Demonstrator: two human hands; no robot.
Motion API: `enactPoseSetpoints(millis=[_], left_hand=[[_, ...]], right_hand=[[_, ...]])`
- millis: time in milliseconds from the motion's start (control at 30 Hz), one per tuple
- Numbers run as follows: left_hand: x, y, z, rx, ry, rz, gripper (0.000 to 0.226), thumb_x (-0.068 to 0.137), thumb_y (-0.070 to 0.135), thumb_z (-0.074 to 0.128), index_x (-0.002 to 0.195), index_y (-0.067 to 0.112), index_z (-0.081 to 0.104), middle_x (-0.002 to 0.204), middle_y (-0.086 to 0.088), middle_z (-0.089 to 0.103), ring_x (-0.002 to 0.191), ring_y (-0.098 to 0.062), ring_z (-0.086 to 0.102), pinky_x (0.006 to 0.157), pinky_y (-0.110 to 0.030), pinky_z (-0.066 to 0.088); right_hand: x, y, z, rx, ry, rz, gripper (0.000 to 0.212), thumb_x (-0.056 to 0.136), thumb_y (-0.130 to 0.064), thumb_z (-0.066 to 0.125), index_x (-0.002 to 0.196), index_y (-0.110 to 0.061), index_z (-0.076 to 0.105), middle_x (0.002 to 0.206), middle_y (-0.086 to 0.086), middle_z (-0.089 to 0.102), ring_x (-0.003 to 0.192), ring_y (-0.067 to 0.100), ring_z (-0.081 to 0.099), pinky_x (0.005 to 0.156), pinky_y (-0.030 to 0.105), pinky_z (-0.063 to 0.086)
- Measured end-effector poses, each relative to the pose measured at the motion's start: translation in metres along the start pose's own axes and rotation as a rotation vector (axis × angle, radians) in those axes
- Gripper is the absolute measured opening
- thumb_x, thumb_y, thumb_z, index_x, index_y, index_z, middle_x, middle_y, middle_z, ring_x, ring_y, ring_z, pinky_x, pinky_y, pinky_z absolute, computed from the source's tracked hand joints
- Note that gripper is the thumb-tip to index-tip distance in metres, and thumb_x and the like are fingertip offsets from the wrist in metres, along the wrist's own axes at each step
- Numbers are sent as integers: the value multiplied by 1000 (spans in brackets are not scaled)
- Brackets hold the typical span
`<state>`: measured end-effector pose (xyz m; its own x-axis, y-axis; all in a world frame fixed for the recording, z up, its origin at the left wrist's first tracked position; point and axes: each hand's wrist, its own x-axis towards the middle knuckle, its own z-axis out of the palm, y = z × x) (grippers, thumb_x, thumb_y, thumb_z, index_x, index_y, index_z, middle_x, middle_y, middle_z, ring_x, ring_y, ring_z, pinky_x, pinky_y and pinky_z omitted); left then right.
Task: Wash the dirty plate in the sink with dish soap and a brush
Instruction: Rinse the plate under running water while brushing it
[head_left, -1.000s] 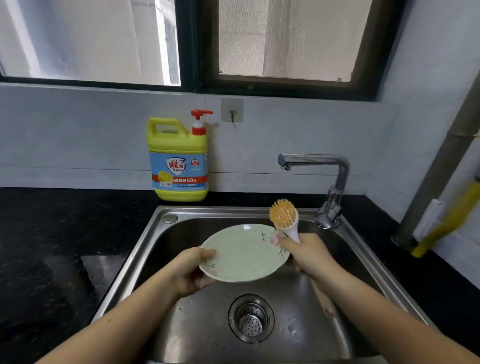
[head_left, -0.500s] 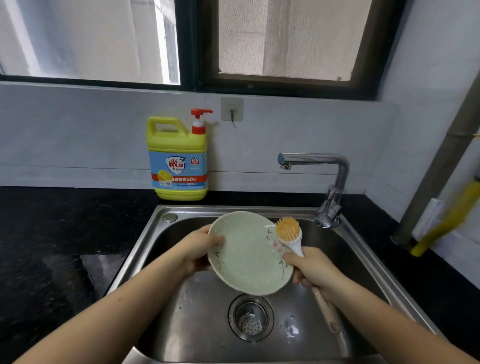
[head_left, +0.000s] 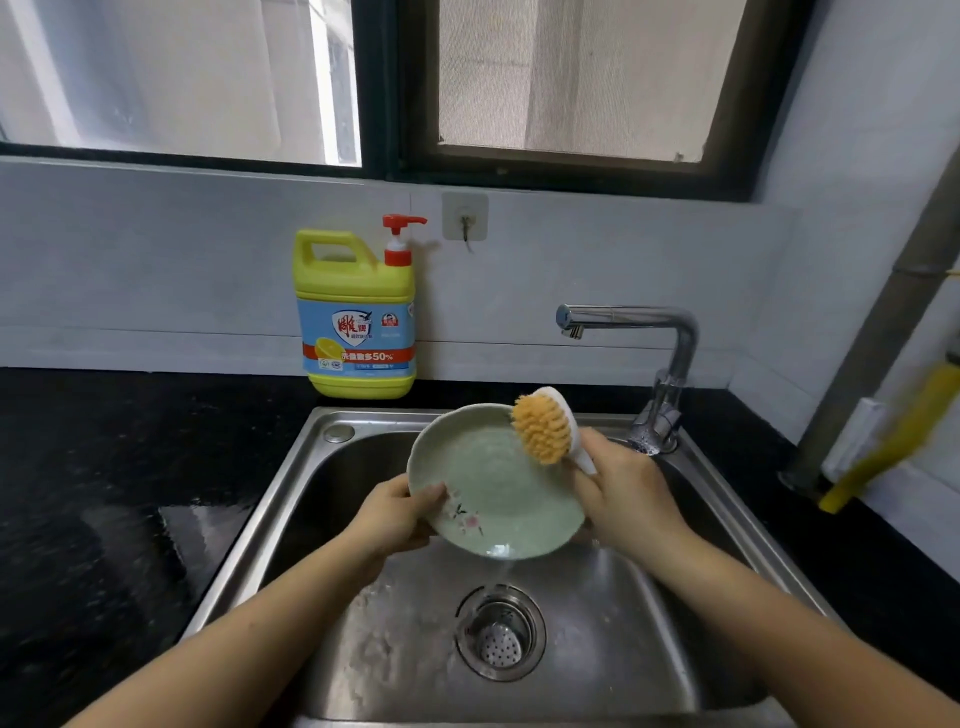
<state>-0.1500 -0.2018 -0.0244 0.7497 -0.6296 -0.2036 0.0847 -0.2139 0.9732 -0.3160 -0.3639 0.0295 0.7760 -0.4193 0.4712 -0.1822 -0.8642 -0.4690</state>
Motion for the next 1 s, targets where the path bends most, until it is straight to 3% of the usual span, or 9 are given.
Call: enactPoseSetpoints(millis=[100, 200, 333, 533, 700, 800, 867, 933, 1000], left_hand=[[1, 0, -3, 0, -1, 81, 10, 92, 18, 58, 92, 10, 64, 81, -10, 70, 62, -14, 67, 53, -23, 48], [0, 3, -7, -14, 36, 164, 9, 91, 13, 60, 94, 9, 66, 93, -14, 71, 85, -26, 70, 77, -38, 58], [-6, 12, -10, 62, 104, 262, 11, 92, 14, 57, 90, 21, 65, 91, -5, 71, 90, -22, 68, 81, -36, 56], [-7, 27, -21, 276, 198, 396, 14, 95, 19, 52, 100, 26, 63, 93, 6, 68, 92, -16, 63, 84, -39, 53], [-8, 44, -28, 612, 227, 610, 20, 95, 19, 53, 110, 23, 65, 92, 9, 64, 89, -11, 59, 78, -30, 48], [-6, 51, -30, 546, 221, 640, 18, 95, 20, 52, 107, 21, 66, 90, 10, 64, 88, -10, 59, 77, -29, 48], [-6, 55, -29, 402, 216, 635, 16, 96, 20, 50, 102, 20, 65, 87, 12, 63, 85, -6, 58, 74, -25, 48], [-10, 58, -23, 233, 193, 582, 16, 97, 21, 46, 93, 21, 62, 86, 11, 61, 83, -3, 56, 69, -19, 46], [-16, 55, -13, 35, 141, 467, 19, 98, 27, 43, 89, 23, 59, 88, 7, 63, 85, -7, 59, 66, -18, 47]], right_hand=[[6, -5, -7, -135, 43, -208, 26, 87, -8, 56, 111, -12, 66, 85, 5, 70, 70, 23, 65, 60, 23, 44], [11, -9, -12, -139, 53, -268, 33, 84, -16, 46, 110, -13, 66, 84, 6, 71, 70, 26, 67, 57, 32, 54], [14, -10, -15, -89, 29, -222, 28, 90, -4, 54, 115, -12, 61, 88, 4, 67, 78, 24, 63, 65, 35, 50], [14, -8, -10, 33, -31, -42, 21, 90, -14, 59, 112, -13, 58, 92, 8, 68, 85, 29, 64, 73, 46, 53], [8, -5, 2, -23, -107, -19, 46, 85, -4, 60, 129, -18, 56, 104, 9, 70, 94, 26, 63, 73, 27, 45], [3, -11, 7, 97, -6, 43, 32, 84, 1, 62, 114, -8, 64, 87, 4, 68, 80, 15, 57, 64, 20, 41], [3, -12, 11, 166, 57, 115, 16, 82, 3, 62, 83, -12, 65, 67, -6, 59, 67, 15, 55, 55, 17, 38], [4, -10, 16, 268, 109, 211, 31, 83, 1, 61, 66, -23, 53, 55, -8, 55, 54, 13, 56, 53, 20, 39], [7, -12, 22, 386, 154, 285, 25, 88, -5, 60, 68, -17, 53, 51, -1, 55, 44, 7, 56, 50, 23, 43]])
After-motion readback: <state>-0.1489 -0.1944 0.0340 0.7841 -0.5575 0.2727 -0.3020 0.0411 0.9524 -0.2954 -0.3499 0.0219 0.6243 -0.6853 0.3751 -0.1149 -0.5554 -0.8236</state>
